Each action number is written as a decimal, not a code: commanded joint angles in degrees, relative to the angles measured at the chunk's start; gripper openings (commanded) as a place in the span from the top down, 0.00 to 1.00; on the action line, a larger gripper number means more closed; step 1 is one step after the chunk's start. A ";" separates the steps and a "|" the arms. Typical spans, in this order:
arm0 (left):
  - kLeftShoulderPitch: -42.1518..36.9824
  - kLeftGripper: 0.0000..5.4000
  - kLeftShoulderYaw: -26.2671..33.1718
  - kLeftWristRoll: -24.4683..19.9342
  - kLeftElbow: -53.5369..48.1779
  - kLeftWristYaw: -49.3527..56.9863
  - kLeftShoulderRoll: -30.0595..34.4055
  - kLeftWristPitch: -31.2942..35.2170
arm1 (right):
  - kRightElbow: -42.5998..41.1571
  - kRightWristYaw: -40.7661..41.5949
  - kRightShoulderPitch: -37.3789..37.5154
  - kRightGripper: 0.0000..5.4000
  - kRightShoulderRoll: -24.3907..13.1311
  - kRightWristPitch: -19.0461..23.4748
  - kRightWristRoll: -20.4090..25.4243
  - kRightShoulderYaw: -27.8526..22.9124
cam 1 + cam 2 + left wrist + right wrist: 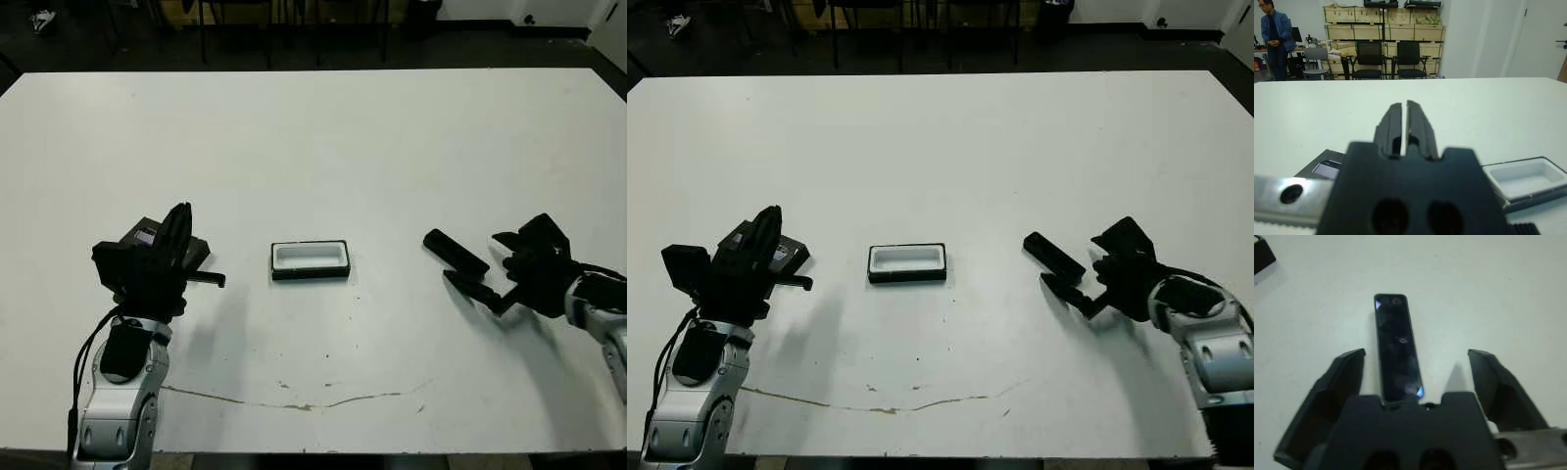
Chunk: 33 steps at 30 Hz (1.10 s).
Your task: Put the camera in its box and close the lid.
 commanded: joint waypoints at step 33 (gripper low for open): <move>0.55 1.00 0.11 0.24 -0.41 0.45 0.37 1.37 | 10.92 24.64 -13.60 0.86 -6.76 -0.87 3.62 4.60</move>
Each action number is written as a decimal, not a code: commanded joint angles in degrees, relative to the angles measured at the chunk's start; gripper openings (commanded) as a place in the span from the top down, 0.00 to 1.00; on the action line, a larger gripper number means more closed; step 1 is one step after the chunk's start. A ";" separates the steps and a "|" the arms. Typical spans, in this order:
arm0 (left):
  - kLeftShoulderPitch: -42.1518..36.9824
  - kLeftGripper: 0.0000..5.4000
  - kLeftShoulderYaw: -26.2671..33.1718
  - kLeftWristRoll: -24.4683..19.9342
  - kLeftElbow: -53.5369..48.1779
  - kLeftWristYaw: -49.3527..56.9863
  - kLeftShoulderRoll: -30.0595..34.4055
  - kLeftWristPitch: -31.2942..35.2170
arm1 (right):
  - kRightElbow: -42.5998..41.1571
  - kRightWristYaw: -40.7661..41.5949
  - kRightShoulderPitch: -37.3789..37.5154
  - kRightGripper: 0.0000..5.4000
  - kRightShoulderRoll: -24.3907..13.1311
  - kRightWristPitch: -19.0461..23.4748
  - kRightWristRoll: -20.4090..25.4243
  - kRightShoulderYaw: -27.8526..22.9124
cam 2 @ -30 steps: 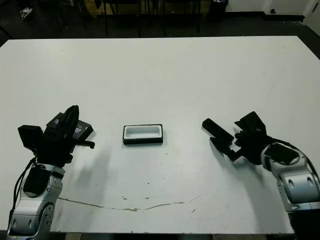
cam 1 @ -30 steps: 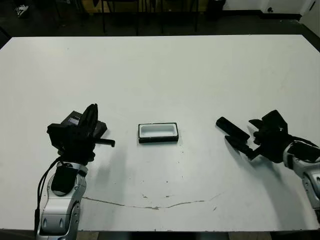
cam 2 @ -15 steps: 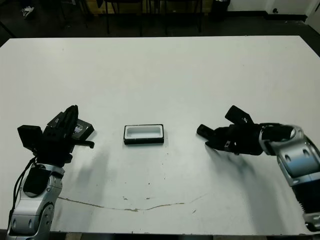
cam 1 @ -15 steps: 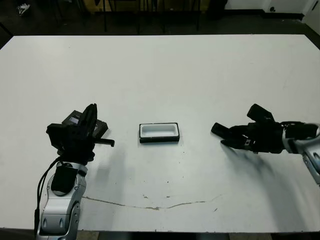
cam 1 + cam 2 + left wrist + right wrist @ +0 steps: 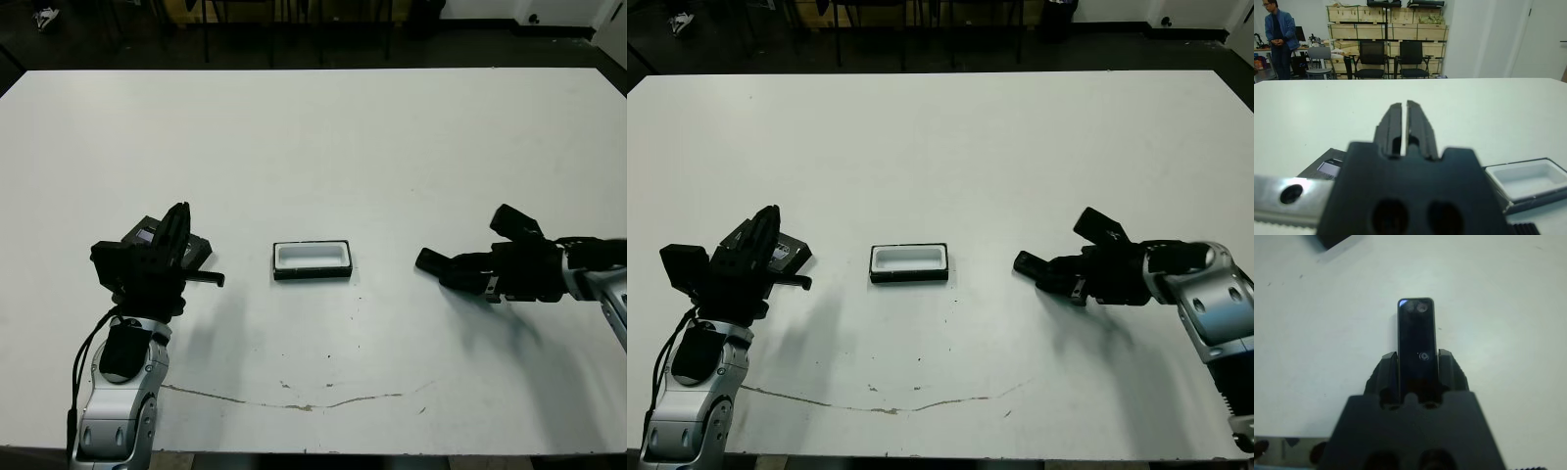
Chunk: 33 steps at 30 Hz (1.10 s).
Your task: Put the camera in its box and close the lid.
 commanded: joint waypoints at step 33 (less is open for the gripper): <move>1.41 1.00 0.14 0.71 -2.58 2.07 -0.66 2.90 | 9.09 9.74 -33.52 0.87 21.38 -1.51 -10.64 23.04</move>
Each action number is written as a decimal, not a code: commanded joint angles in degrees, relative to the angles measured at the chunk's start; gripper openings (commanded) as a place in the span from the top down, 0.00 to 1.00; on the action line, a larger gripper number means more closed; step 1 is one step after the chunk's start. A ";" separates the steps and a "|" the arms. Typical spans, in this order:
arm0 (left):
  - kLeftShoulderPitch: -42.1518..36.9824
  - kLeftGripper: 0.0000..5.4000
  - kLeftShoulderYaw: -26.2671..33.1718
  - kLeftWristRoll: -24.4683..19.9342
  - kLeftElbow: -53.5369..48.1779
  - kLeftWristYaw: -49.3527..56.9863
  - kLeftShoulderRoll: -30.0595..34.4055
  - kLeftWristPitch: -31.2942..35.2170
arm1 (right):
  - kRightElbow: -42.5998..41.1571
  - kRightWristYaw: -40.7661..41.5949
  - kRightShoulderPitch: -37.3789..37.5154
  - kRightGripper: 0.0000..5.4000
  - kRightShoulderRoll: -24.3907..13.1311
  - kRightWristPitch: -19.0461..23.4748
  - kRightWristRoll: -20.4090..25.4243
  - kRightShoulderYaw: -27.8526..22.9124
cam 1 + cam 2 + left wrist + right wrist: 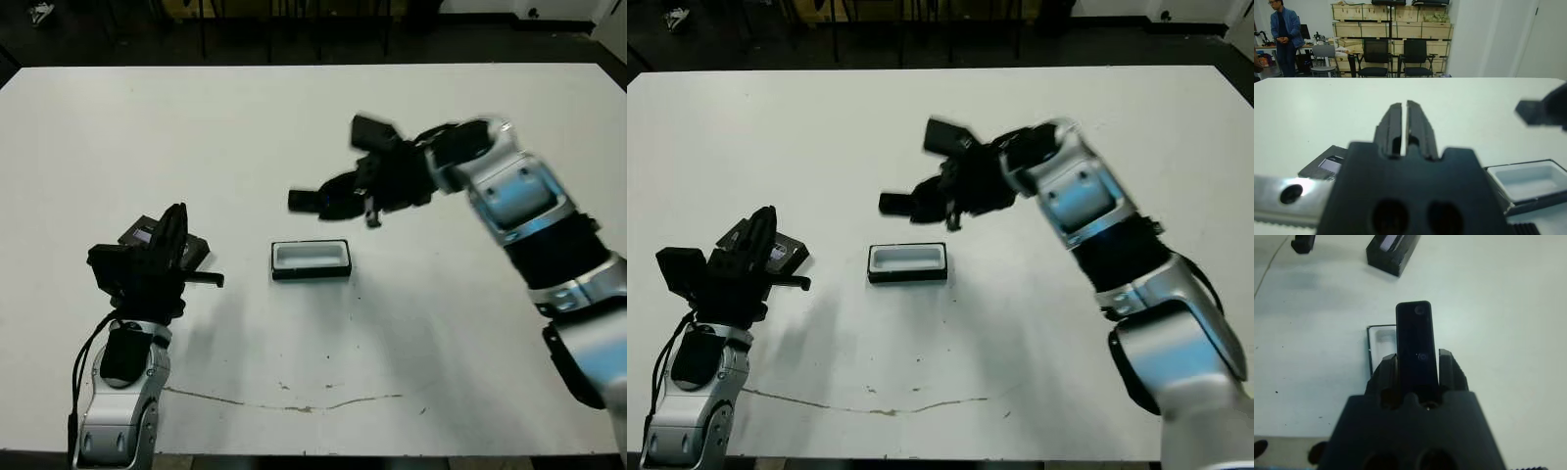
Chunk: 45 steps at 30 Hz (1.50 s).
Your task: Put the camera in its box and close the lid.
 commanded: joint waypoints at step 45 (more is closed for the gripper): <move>1.87 1.00 -1.08 1.74 -1.38 0.94 -0.59 2.06 | 0.69 0.36 3.22 0.87 4.00 2.70 -8.00 4.59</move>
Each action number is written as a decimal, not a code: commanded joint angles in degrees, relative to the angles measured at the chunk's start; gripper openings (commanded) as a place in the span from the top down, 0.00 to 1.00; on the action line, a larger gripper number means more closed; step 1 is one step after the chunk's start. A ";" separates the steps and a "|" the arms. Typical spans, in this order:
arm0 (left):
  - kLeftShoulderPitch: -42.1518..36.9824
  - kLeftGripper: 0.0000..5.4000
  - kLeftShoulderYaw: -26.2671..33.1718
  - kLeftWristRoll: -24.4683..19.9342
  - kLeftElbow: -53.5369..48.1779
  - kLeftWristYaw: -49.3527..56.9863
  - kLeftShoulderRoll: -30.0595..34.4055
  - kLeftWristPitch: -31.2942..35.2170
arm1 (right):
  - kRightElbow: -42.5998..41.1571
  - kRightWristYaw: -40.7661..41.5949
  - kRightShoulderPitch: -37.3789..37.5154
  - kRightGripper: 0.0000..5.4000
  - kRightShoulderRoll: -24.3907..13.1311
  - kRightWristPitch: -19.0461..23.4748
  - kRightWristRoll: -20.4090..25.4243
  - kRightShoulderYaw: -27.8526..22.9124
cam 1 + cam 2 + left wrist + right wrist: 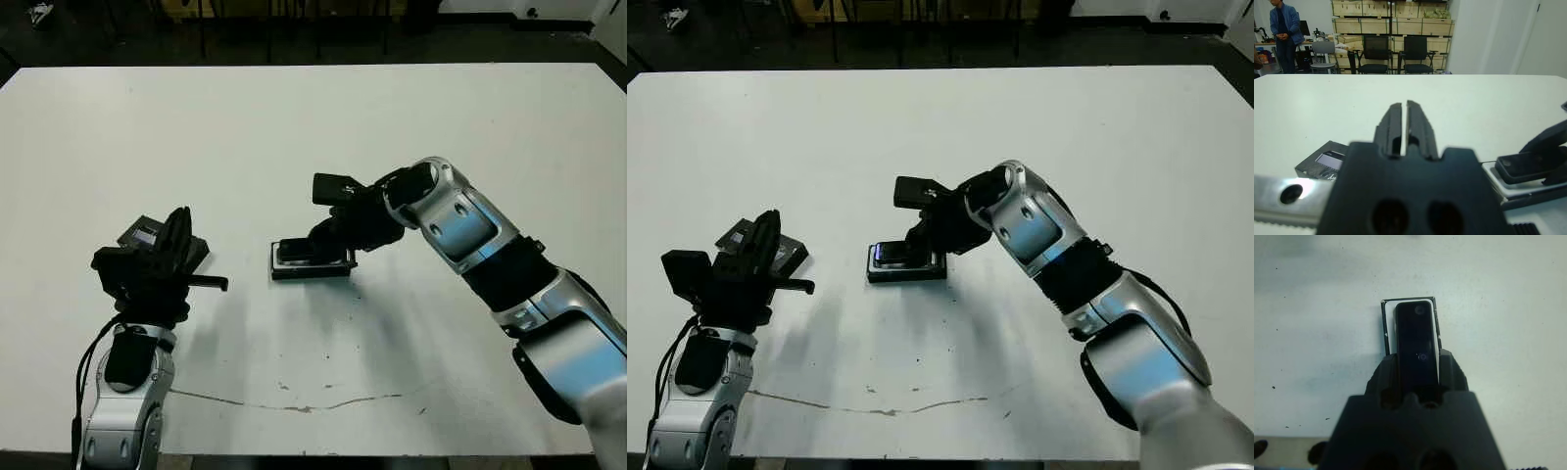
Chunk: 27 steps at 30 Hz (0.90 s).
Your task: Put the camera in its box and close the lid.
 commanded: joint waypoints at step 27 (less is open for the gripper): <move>1.13 1.00 0.02 0.23 -0.05 0.23 0.04 0.71 | 0.89 -0.35 0.58 0.87 0.77 1.55 -2.19 2.00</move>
